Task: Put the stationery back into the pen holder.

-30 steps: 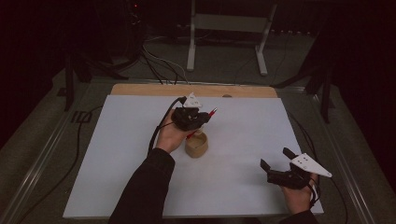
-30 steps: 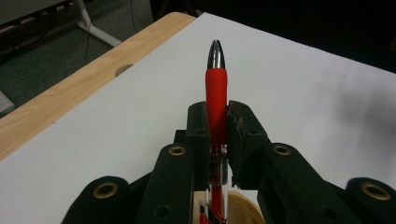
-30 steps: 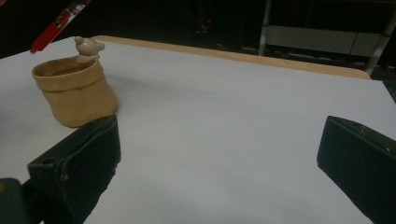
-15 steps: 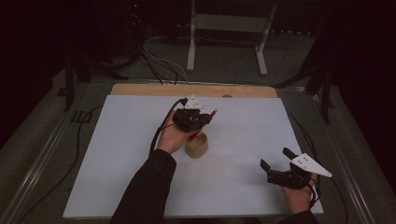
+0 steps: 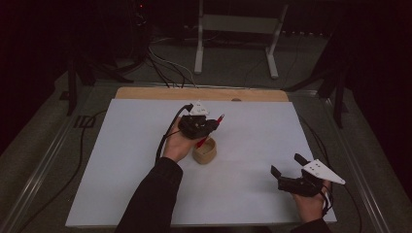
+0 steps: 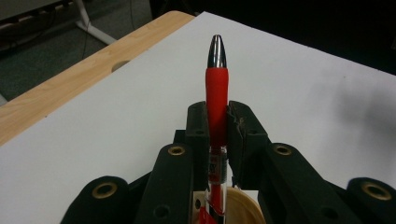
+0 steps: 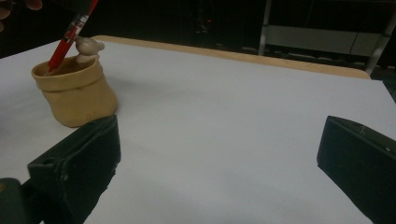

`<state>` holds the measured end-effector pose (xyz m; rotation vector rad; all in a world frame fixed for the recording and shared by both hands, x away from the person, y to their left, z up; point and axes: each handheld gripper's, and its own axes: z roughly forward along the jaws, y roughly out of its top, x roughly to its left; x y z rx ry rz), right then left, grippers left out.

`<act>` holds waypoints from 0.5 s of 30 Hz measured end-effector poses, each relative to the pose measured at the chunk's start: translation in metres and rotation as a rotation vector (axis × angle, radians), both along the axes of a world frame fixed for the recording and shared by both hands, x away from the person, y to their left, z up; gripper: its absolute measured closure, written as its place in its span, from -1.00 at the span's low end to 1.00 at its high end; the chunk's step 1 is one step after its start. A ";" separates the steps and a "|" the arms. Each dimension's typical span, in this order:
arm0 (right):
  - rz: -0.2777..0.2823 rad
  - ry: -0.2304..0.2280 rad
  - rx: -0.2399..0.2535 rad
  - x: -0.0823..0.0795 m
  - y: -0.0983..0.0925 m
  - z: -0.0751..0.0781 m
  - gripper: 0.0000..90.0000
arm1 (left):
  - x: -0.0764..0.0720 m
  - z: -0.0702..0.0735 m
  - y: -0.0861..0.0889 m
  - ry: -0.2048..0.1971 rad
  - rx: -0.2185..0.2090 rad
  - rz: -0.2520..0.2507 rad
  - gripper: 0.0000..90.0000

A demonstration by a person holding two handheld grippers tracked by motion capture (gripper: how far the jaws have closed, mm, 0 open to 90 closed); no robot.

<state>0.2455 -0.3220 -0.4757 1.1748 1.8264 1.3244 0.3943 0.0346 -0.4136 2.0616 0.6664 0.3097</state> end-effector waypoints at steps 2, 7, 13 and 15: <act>0.000 0.000 -0.002 0.000 0.000 0.000 -0.99 | 0.000 0.000 0.000 0.001 -0.005 0.002 0.78; 0.000 -0.001 -0.004 0.000 0.000 0.000 -0.99 | -0.003 -0.002 0.003 -0.003 -0.005 0.001 0.78; 0.000 0.000 -0.006 0.000 0.001 0.000 -1.00 | -0.005 -0.005 0.006 -0.002 -0.015 0.007 0.78; -0.001 0.000 -0.006 0.000 0.001 0.000 -1.00 | -0.006 -0.007 0.007 0.000 -0.015 0.006 0.78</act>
